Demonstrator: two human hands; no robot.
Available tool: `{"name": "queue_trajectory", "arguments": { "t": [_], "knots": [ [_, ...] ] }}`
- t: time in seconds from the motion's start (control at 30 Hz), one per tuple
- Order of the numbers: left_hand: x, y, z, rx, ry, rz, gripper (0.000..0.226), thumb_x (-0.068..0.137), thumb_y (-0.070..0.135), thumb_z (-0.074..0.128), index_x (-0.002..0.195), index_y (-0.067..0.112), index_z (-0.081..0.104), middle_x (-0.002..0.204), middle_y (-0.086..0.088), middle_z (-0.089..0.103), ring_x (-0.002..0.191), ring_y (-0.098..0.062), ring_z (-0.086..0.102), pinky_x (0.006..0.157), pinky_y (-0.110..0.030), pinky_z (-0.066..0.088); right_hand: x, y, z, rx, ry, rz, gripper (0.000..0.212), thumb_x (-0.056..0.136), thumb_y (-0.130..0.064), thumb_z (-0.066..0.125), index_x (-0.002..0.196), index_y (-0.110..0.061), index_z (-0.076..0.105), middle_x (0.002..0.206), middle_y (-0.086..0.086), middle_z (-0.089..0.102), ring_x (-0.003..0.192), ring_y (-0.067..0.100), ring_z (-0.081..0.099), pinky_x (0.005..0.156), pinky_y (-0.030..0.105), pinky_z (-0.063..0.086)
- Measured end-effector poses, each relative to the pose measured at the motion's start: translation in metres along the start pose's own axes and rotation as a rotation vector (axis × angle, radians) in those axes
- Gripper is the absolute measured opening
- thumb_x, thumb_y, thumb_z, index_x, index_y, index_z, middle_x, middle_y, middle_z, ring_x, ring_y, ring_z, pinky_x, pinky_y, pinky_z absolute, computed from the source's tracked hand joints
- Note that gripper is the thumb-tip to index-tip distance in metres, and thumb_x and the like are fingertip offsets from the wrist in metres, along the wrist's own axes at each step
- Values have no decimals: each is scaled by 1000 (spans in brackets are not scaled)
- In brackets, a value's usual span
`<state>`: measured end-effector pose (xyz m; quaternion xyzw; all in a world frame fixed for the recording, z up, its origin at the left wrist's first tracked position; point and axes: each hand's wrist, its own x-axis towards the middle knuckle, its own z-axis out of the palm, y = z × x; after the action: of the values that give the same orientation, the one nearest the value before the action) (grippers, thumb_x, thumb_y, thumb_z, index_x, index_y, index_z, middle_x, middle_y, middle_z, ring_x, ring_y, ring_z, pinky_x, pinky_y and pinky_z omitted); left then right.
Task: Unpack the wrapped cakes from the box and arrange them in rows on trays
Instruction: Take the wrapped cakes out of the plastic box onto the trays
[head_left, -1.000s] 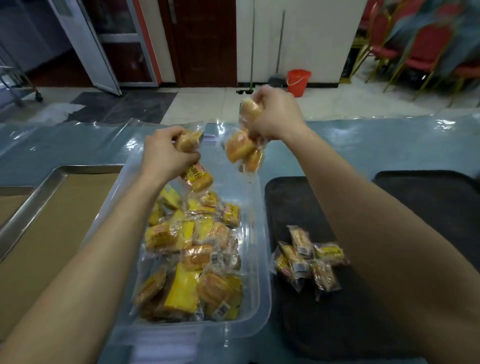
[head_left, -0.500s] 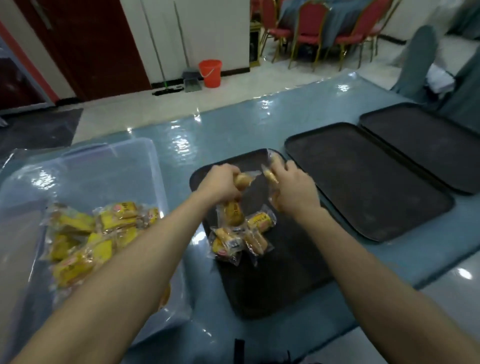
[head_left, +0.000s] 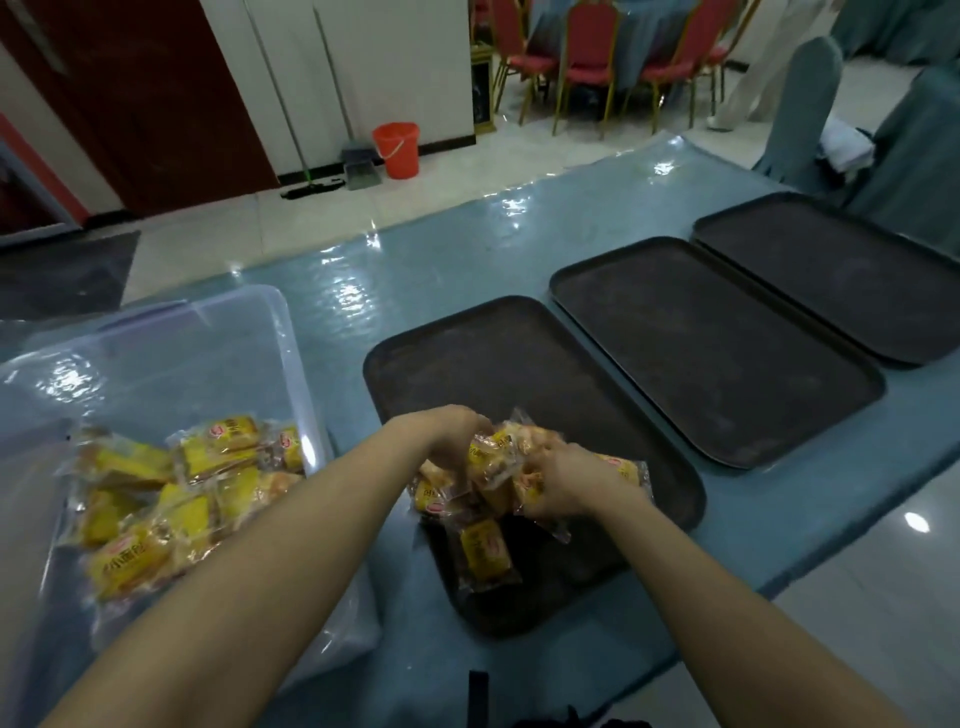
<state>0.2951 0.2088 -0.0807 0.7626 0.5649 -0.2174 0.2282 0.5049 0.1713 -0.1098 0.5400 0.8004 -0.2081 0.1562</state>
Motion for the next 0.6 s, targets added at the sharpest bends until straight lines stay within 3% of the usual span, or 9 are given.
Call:
{"name": "queue_trajectory", "arguments": {
  "t": [0.1, 0.27, 0.4, 0.5, 0.6],
  "knots": [
    [-31, -14, -24, -53, 226, 33, 74, 85, 37, 90, 151, 28, 58, 144, 1, 63, 127, -24, 62, 103, -41, 56, 0, -21, -34, 29, 105, -44, 50, 87, -56, 76, 126, -26, 69, 129, 1, 61, 109, 23, 62, 94, 41, 57],
    [-122, -84, -51, -243, 681, -92, 51, 94, 37, 82, 140, 21, 67, 131, -6, 68, 117, -24, 68, 99, -41, 56, 3, -100, -97, 101, 399, -258, 40, 97, -44, 70, 130, -22, 67, 127, 3, 60, 110, 26, 64, 94, 42, 56],
    [-203, -156, -30, -314, 887, -282, 36, 96, 30, 80, 129, 20, 73, 126, -4, 69, 110, -21, 68, 96, -41, 57, 4, -185, -129, 182, 487, -483, 43, 101, -38, 66, 139, -20, 64, 132, 3, 60, 113, 24, 63, 98, 40, 52],
    [-248, -200, 2, -345, 881, -441, 36, 96, 32, 80, 130, 22, 72, 128, -3, 69, 111, -19, 68, 97, -42, 57, 5, -245, -128, 224, 502, -641, 39, 101, -35, 66, 136, -18, 66, 134, 3, 61, 116, 24, 64, 99, 43, 52],
    [-276, -227, 43, -361, 625, -533, 60, 89, 36, 87, 142, 20, 65, 139, -5, 68, 124, -26, 66, 103, -40, 53, 9, -294, -118, 162, 380, -707, 49, 99, -40, 70, 143, -21, 61, 142, 2, 58, 124, 25, 62, 103, 43, 51]
  ]
}}
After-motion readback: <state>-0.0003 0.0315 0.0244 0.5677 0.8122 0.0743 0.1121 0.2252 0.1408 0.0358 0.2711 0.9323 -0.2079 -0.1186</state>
